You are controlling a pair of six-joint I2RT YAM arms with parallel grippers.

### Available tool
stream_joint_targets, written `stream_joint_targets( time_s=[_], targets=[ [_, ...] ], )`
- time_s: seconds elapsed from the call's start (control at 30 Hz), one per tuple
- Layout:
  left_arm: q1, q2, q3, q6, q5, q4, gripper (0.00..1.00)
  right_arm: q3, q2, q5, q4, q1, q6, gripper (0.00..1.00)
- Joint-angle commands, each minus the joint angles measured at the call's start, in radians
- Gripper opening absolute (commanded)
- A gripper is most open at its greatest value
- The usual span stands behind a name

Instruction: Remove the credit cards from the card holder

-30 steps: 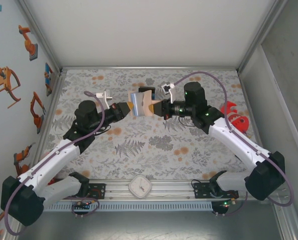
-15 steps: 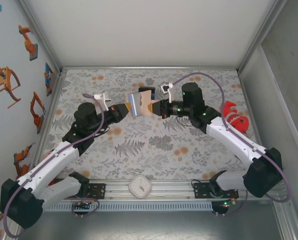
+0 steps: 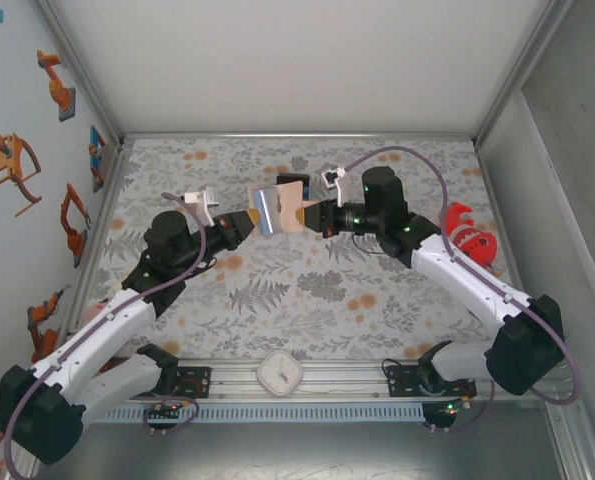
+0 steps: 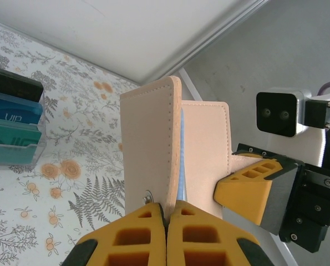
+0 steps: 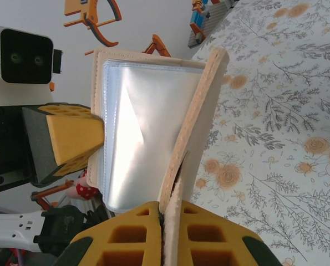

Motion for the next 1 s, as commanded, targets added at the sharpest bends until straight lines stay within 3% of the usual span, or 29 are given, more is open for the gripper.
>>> stream_joint_targets(
  time_s=[0.0, 0.33, 0.53, 0.6, 0.97],
  targets=[
    [-0.014, -0.04, -0.019, 0.02, 0.044, 0.031, 0.0, -0.001, 0.007, 0.031, 0.111, 0.002, 0.032, 0.08],
    [-0.014, -0.041, -0.026, -0.002, 0.08, 0.083, 0.0, 0.002, 0.037, 0.006, 0.201, 0.014, 0.078, 0.3],
    [-0.015, -0.02, -0.043, -0.04, 0.082, 0.178, 0.0, 0.004, 0.064, -0.031, 0.227, 0.031, 0.094, 0.58],
    [-0.015, -0.009, -0.042, -0.049, 0.08, 0.203, 0.0, 0.007, 0.067, -0.038, 0.226, 0.043, 0.088, 0.63],
    [-0.026, 0.03, -0.031, -0.072, 0.077, 0.251, 0.0, 0.081, 0.067, 0.093, 0.001, 0.111, -0.077, 0.77]
  ],
)
